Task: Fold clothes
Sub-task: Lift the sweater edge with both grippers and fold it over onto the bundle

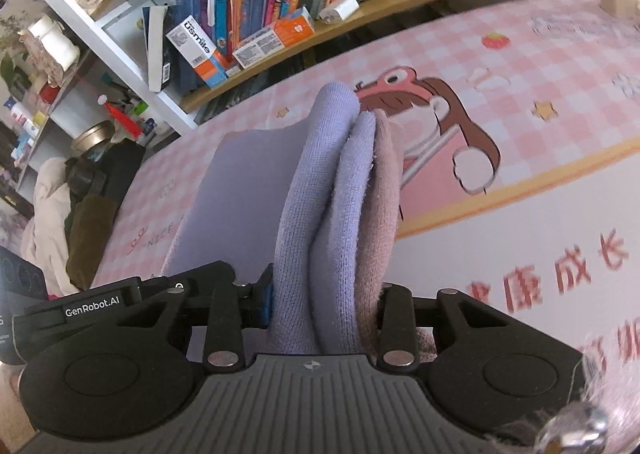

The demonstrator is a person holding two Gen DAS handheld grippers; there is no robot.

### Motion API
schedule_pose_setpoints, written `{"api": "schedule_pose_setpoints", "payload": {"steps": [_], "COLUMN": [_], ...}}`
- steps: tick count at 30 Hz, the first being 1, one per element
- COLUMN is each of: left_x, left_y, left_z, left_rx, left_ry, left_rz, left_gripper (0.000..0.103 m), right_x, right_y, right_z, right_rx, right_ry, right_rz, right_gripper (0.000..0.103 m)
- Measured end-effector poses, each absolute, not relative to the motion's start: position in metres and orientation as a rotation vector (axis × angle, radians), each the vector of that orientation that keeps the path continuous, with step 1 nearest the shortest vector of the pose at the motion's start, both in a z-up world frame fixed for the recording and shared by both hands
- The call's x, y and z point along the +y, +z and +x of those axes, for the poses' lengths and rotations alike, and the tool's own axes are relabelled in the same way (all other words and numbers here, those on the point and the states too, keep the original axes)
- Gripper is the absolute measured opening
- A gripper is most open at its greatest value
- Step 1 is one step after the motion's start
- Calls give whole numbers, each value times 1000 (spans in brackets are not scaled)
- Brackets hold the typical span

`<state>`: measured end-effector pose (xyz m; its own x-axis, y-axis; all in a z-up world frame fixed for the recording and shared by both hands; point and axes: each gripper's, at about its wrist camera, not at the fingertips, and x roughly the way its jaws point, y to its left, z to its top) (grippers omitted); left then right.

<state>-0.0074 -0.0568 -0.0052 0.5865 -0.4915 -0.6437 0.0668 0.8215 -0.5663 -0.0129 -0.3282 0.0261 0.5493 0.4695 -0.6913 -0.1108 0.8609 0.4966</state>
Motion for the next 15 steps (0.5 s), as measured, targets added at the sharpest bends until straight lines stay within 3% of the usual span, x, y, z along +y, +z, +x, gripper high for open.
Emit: {"api": "schedule_pose_setpoints", "payload": {"steps": [15], "left_x": [-93], "left_y": [27], "left_z": [-64], "left_rx": [834], "left_ry": [-309], "left_rz": [-457], "left_gripper": [42], "right_x": [-359], "right_y": [51], "right_z": [-71], "right_rx": [857], "right_ry": [405], "right_rz": [448], "right_gripper": [32]}}
